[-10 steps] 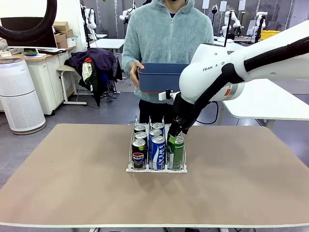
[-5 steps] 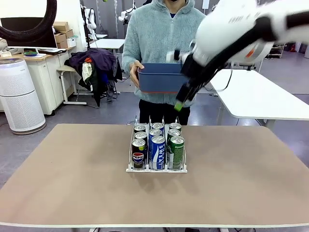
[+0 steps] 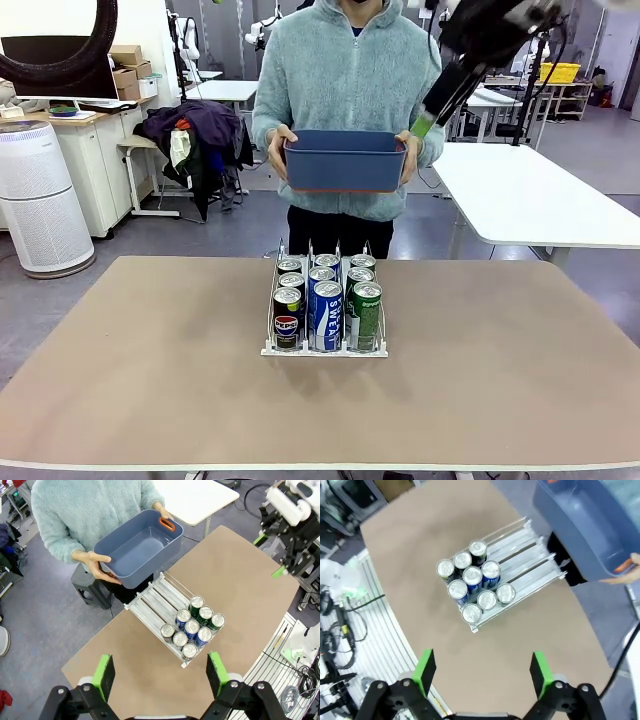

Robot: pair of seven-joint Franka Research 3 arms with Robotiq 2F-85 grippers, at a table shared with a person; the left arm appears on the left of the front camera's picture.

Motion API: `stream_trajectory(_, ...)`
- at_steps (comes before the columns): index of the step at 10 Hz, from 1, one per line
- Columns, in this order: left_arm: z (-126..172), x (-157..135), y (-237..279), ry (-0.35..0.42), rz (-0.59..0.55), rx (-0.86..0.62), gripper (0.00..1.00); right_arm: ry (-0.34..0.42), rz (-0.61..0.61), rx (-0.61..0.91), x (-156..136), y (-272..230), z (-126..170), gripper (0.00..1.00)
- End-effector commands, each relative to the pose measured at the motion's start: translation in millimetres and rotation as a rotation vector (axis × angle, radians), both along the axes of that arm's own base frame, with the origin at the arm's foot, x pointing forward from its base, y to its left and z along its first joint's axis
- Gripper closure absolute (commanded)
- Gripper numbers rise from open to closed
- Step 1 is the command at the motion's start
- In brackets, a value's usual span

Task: Fill the beverage cans into the dispenser.
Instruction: Place the picked Sprite in the line of the Automatic Can Dispenser with the same cans.

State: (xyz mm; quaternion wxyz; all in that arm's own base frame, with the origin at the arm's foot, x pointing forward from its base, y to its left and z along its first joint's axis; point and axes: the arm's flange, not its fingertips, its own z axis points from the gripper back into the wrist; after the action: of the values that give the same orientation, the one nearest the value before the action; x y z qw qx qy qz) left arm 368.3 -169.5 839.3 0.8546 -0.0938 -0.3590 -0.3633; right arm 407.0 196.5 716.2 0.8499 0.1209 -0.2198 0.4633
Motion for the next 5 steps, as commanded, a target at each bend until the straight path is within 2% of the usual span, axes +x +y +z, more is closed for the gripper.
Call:
stream_trajectory(1,-0.3,-0.3,1.2,0.001,0.0,-0.001,0.03,-0.02,0.013,0.077,-7.7,-17.2,24.1,0.0)
stream_trajectory(2,-0.3,-0.3,1.2,0.001,0.0,-0.001,0.03,-0.049,0.0,0.103,-10.3,-33.6,40.3,0.0)
stream_trajectory(5,-0.3,-0.3,1.2,0.001,0.0,-0.001,0.03,-0.054,0.002,0.203,-16.2,-68.9,74.0,0.0)
